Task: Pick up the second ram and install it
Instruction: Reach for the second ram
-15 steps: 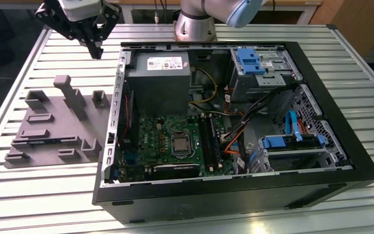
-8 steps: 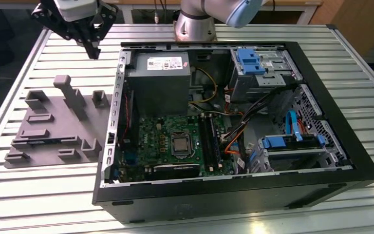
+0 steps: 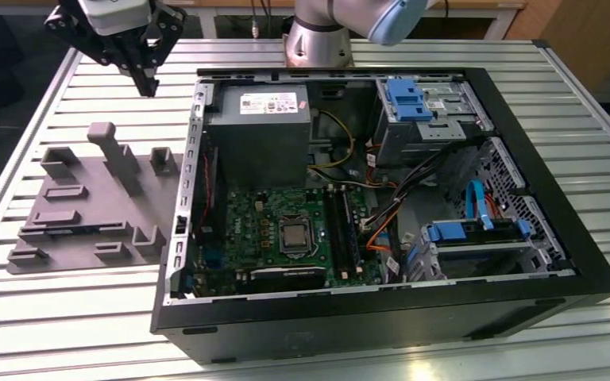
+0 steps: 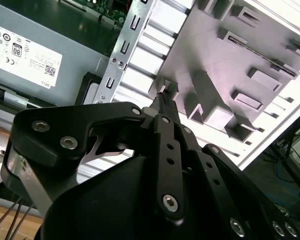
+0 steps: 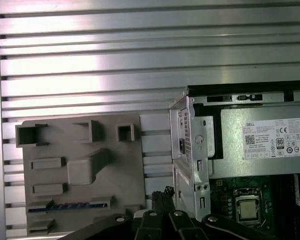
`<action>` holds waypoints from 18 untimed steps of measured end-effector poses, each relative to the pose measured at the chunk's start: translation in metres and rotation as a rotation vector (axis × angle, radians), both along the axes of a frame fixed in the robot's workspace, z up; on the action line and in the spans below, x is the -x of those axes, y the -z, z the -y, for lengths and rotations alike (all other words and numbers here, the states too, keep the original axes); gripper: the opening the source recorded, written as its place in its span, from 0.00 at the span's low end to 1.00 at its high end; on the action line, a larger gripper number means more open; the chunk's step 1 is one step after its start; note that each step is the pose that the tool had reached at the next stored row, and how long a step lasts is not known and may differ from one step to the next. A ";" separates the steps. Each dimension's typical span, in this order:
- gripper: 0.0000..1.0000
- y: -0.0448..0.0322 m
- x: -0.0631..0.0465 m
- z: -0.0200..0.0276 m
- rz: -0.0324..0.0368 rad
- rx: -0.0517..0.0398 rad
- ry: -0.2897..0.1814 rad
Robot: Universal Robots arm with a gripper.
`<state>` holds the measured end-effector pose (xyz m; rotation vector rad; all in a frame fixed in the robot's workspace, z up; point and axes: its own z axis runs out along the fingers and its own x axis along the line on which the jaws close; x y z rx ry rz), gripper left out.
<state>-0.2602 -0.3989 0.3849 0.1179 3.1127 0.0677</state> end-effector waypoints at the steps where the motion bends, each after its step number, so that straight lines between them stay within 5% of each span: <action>1: 0.11 0.0000 0.001 0.0000 0.0000 0.0000 0.000; 18: 0.11 0.0003 0.014 0.0000 0.0000 0.0000 0.000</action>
